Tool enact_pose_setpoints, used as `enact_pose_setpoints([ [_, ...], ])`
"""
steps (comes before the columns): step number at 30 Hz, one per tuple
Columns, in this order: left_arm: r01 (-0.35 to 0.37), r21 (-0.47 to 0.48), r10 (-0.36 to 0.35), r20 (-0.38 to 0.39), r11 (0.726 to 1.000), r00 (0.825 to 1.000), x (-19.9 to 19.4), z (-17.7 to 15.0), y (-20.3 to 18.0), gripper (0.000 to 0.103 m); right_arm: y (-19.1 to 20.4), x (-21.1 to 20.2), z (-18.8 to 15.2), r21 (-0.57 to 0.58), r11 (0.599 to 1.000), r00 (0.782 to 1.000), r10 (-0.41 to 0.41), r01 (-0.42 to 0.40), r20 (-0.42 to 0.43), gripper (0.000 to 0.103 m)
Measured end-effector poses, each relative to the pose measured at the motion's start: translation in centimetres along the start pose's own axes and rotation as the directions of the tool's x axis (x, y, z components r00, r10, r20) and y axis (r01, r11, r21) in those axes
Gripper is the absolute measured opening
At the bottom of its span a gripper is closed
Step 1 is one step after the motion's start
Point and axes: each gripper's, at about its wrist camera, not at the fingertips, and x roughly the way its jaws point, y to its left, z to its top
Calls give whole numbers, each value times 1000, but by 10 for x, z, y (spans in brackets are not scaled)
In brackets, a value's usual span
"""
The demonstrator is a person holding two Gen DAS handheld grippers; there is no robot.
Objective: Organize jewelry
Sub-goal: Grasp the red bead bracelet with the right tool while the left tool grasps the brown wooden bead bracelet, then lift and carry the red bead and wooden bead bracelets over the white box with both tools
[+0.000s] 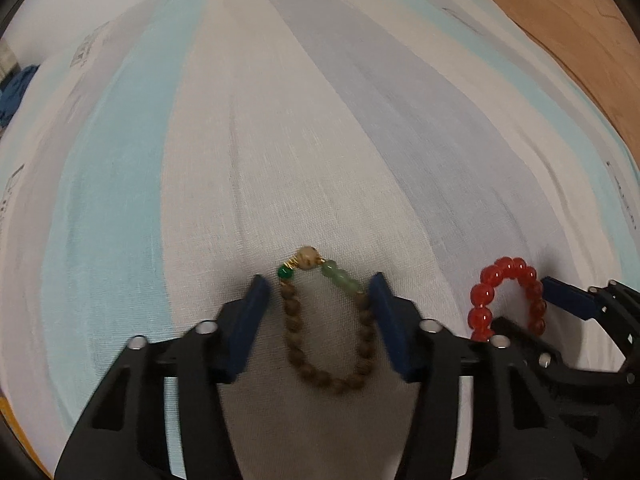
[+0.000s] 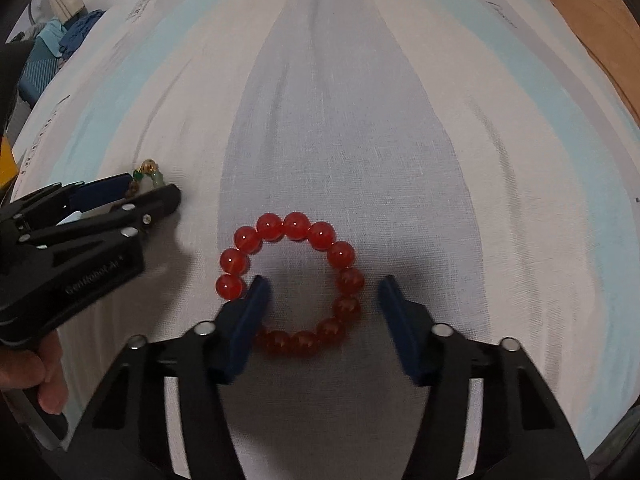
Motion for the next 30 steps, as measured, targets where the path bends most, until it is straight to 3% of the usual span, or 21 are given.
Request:
enact_pose_setpoints([
  [4,9,36,-9,-23,999,1000,-3,-4,0,13,-1,-1,-1,10,1000,1000,-17,17,-4,13],
  [5,7,47,-6,-25,999,1000,-5,-5,0,8,-4,-3,-1,22,1000,1000,-7,8,-11,13],
  [9,6,46,-5,-17,999,1000,-14,-6,-2,7,-7,-10,-4,46,999,1000,24,-24,-10,13],
  [20,15,49,-15,3,999,1000,-44,-13,2,7,9,-61,-11,34,995,991,90,-93,102,12],
  [30,12,27,-12,22,1000,1000,-74,-7,4,7,7,-92,-10,29,994,984,98,-104,148,12],
])
